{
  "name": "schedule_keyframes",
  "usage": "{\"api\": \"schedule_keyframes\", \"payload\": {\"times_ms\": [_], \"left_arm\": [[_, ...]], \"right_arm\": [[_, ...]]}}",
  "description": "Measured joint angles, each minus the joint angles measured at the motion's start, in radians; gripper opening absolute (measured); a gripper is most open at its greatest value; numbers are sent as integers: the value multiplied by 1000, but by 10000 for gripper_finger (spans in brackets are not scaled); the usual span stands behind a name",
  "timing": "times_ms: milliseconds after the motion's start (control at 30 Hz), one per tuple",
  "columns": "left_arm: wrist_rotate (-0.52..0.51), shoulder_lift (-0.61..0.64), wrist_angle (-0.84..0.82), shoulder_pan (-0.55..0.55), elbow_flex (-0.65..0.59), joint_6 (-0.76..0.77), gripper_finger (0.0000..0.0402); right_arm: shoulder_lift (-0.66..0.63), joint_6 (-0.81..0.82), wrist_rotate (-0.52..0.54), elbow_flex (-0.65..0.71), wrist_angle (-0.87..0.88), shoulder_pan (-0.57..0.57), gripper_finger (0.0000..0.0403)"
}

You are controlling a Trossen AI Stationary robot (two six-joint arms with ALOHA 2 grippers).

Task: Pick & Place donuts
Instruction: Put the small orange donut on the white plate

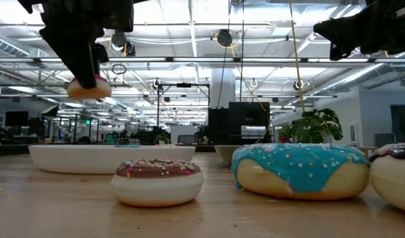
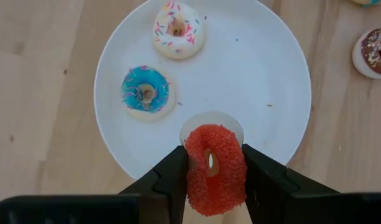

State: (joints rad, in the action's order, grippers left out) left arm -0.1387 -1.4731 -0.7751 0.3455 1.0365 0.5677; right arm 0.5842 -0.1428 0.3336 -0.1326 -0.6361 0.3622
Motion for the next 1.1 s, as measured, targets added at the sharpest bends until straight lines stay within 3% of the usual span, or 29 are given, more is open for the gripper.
{"api": "schedule_keyframes", "payload": {"times_ms": [467,1100], "left_arm": [[3,-2,93,34,-28,41,134],[36,-203,138,48,-28,10,133]], "right_arm": [[0,0,0,0,-3,0,0],[0,-1,0,0,-10,0,0]]}}
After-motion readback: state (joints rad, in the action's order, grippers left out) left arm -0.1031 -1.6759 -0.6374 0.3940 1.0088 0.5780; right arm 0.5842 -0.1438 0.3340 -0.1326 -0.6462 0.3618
